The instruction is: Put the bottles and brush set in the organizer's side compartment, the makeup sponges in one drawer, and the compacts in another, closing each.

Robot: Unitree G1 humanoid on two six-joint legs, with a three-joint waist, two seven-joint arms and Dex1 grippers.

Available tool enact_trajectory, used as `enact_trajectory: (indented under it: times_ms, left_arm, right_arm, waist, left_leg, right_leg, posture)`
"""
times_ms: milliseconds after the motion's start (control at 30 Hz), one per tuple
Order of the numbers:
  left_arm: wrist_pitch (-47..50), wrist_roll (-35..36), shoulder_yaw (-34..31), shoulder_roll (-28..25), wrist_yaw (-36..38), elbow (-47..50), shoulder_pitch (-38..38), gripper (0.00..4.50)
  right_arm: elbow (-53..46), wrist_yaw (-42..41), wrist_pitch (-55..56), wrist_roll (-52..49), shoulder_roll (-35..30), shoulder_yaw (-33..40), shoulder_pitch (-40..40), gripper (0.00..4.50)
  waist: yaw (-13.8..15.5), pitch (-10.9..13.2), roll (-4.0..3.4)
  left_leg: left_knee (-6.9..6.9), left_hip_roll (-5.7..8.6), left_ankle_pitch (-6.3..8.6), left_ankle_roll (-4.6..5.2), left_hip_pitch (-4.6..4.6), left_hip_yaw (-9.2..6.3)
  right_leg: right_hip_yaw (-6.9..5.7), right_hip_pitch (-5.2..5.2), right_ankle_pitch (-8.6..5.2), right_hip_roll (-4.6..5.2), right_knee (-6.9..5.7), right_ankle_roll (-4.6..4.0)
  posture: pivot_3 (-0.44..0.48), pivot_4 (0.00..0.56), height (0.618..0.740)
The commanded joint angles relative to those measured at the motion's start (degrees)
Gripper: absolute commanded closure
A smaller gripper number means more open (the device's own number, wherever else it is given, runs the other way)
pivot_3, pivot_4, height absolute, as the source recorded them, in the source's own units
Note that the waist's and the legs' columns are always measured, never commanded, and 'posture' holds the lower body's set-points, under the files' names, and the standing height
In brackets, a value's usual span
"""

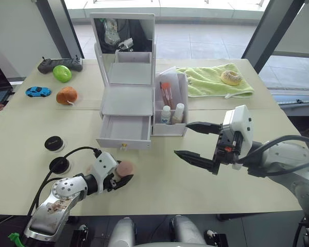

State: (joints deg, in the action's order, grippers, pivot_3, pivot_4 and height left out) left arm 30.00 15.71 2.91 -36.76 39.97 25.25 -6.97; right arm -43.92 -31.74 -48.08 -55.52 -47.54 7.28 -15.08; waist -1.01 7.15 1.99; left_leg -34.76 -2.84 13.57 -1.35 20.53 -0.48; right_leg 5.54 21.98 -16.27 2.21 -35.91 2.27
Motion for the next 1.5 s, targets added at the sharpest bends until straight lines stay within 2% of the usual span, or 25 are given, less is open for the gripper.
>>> enact_trajectory:
  times_ms: [33,133,233,367,500,533,633,733,867,1033,1167,1500]
  left_arm:
    - [2.54,5.09,-3.54,-0.58,1.79,4.55,1.37,1.51]
    - [4.02,11.12,-8.21,-3.04,5.99,7.18,2.71,1.51]
    - [6.55,18.14,-14.22,-8.74,12.44,8.81,3.11,1.51]
    - [12.55,29.3,-22.49,-15.16,17.32,9.39,5.0,1.51]
    - [16.24,34.03,-26.7,-21.65,20.51,7.54,7.81,1.51]
    - [16.64,34.89,-26.57,-22.48,19.67,5.05,12.27,1.51]
    - [14.88,31.46,-21.93,-22.36,16.79,-1.8,23.92,1.51]
    - [10.16,24.04,-14.87,-21.18,17.27,-6.64,28.72,1.51]
    - [6.21,18.76,-8.0,-19.03,19.68,-12.42,33.9,1.51]
    - [1.53,13.39,-2.81,-17.1,23.67,-21.06,38.48,1.51]
    - [-1.11,10.3,-0.4,-16.89,27.07,-24.45,39.26,1.51]
    - [-5.43,4.91,0.81,-16.08,29.31,-29.75,40.54,1.51]
  right_arm:
    - [-0.9,0.39,0.71,-0.37,0.48,0.34,-0.69,0.0]
    - [-0.7,0.6,0.87,0.13,0.88,-0.19,-0.73,0.0]
    - [-0.46,0.65,1.05,0.8,1.4,-0.81,-0.81,0.0]
    - [-0.04,0.63,1.48,1.98,2.14,-1.88,-0.89,0.0]
    - [-0.02,0.85,1.67,3.06,3.32,-2.66,-1.05,0.0]
    - [-0.11,1.18,1.77,3.46,3.88,-2.98,-1.04,0.0]
    - [-0.5,2.05,2.05,4.67,5.29,-3.5,-0.74,0.0]
    - [-1.29,3.31,1.88,5.41,6.53,-3.99,-0.61,0.0]
    - [-2.56,5.13,1.58,6.15,7.84,-4.13,0.12,0.0]
    - [-4.6,7.5,1.15,6.11,8.5,-3.33,1.71,0.0]
    - [-6.42,9.76,0.74,5.59,8.82,-2.69,2.95,0.0]
    - [-8.38,13.13,0.92,4.46,8.87,-2.26,4.77,0.0]
  waist:
    - [-0.01,0.02,0.03]
    - [-0.02,0.04,0.07]
    - [-0.06,0.05,0.06]
    - [-0.17,0.13,-0.01]
    - [-0.06,0.15,0.0]
    - [0.05,0.18,-0.01]
    - [0.28,0.23,0.06]
    - [-0.14,0.19,-0.07]
    - [-0.35,0.23,-0.1]
    - [-0.21,0.23,-0.11]
    - [-0.33,0.23,-0.13]
    - [-0.2,0.22,-0.14]
  left_leg:
    - [0.0,0.0,0.0,0.0,0.01,0.0]
    - [-0.01,-0.01,0.0,0.0,0.09,-0.03]
    - [-0.02,-0.01,0.0,0.0,0.11,-0.06]
    - [0.0,-0.02,0.0,0.01,0.06,-0.05]
    - [-0.03,-0.01,0.0,0.0,0.05,-0.06]
    - [-0.03,-0.01,0.0,0.0,0.05,-0.06]
    - [-0.08,0.02,-0.01,0.0,0.01,-0.24]
    - [-0.05,0.09,0.0,0.0,-0.03,-0.23]
    - [-0.04,0.02,-0.01,0.01,0.26,-0.3]
    - [-0.11,-0.01,-0.01,0.02,0.44,-0.86]
    - [-0.14,-0.01,-0.02,0.03,0.46,-0.92]
    - [-0.2,-0.01,-0.03,0.05,0.5,-0.97]
  right_leg:
    - [0.0,0.02,0.0,0.0,-0.01,0.0]
    - [-0.02,0.09,0.01,-0.01,-0.02,0.01]
    - [-0.04,0.12,0.01,-0.02,-0.03,0.01]
    - [-0.05,0.12,-0.01,-0.02,-0.03,-0.02]
    - [-0.06,0.11,-0.05,-0.03,0.0,-0.08]
    - [-0.06,0.12,-0.05,-0.02,0.01,-0.09]
    - [-0.11,0.21,-0.18,-0.13,0.06,-0.3]
    - [0.04,-0.08,-0.03,-0.16,0.12,-0.04]
    - [0.07,0.15,0.04,-0.34,0.02,0.0]
    - [0.02,0.21,0.13,-0.69,0.03,-0.17]
    - [0.02,0.21,0.13,-0.74,0.01,-0.17]
    - [-0.01,0.19,0.13,-0.75,-0.04,-0.17]
  posture:
    - [0.0,0.15,0.74]
    - [0.0,0.15,0.74]
    - [0.0,0.15,0.74]
    - [0.0,0.15,0.74]
    - [0.0,0.15,0.74]
    - [0.0,0.15,0.74]
    - [0.0,0.15,0.74]
    - [0.0,0.15,0.74]
    - [0.0,0.15,0.74]
    - [0.0,0.15,0.74]
    - [0.0,0.15,0.74]
    - [0.0,0.15,0.74]
